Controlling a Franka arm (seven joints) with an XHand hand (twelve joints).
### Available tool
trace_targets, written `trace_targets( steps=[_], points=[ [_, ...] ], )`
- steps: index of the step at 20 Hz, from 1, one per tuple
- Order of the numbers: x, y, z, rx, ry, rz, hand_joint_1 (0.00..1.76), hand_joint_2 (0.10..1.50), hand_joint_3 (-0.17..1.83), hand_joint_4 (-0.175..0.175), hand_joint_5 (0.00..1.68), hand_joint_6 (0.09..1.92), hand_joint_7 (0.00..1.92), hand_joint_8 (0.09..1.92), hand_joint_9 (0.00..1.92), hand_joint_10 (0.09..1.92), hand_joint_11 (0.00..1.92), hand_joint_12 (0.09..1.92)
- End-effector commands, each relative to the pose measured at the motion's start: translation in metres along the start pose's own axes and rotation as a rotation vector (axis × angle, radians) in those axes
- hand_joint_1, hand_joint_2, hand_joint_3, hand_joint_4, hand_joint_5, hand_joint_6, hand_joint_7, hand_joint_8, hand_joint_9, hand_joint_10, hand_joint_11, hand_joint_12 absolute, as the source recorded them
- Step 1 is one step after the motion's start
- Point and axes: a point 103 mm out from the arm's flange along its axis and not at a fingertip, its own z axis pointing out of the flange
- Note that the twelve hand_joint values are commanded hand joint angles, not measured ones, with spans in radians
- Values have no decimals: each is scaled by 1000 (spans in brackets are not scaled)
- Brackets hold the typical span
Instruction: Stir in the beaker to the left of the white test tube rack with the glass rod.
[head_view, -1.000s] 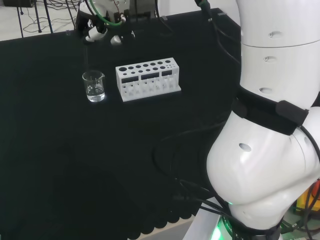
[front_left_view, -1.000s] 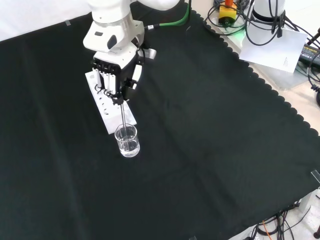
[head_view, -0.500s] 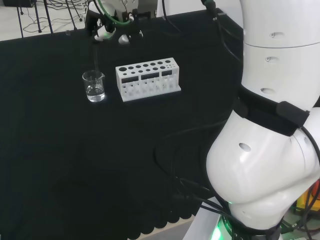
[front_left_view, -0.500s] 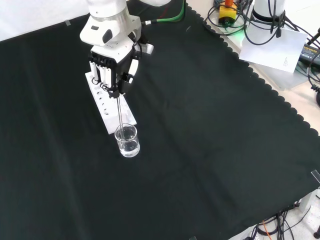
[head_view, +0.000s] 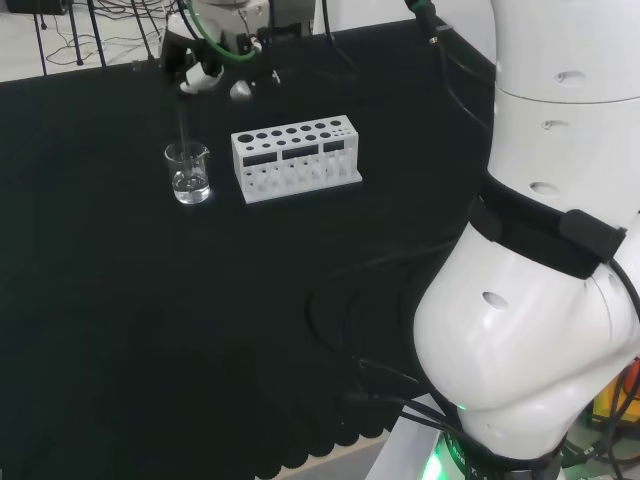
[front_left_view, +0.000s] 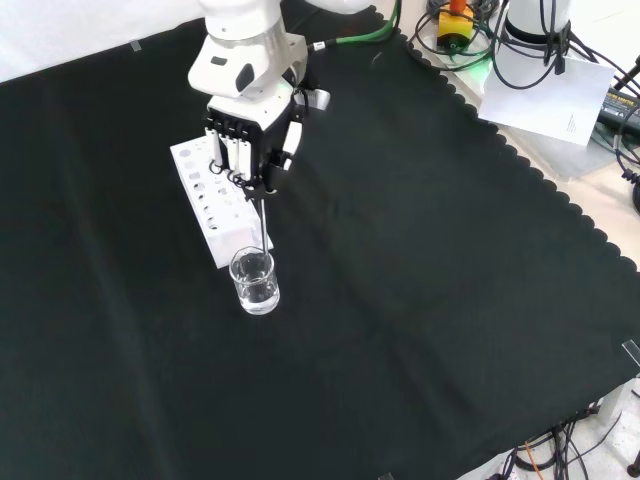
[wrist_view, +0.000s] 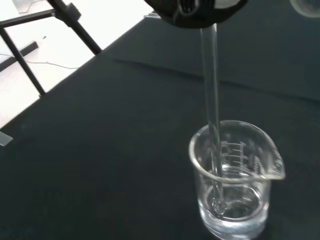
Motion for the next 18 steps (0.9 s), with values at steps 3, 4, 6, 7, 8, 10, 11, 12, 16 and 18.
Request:
trace_targets(
  steps=[3,4,6,7,8,10,11,12,16,18],
  points=[
    [-1,13,-5,-8,-22,-11,1305,1030,1,-175,1167,386,1222,903,1827,236,1283,722],
    [-4,15,-5,-9,-23,-12,1305,1030,1,-175,1167,386,1222,903,1827,235,1282,721],
    [-10,19,-4,-7,-30,-8,1305,1030,1,-175,1167,386,1222,903,1827,235,1282,721],
    [-13,21,-4,-7,-30,-4,1305,1030,1,-175,1167,386,1222,903,1827,235,1281,721],
    [-16,22,-4,-7,-28,0,1305,1030,1,-175,1167,386,1222,903,1827,235,1281,721],
    [-21,22,-3,-9,-24,5,1305,1030,1,-175,1167,386,1222,903,1828,235,1281,721],
    [-23,22,-2,-8,-25,7,1305,1030,1,-175,1167,386,1222,903,1828,235,1281,721],
    [-25,21,-2,-8,-20,7,1305,1030,1,-175,1167,386,1222,903,1828,235,1281,720],
    [-23,21,-4,-11,-23,2,1305,1030,1,-175,1166,387,1222,903,1828,235,1281,720],
    [-22,18,-6,-16,-31,-3,1305,1030,0,-175,1166,387,1222,903,1828,235,1281,720]
  ],
)
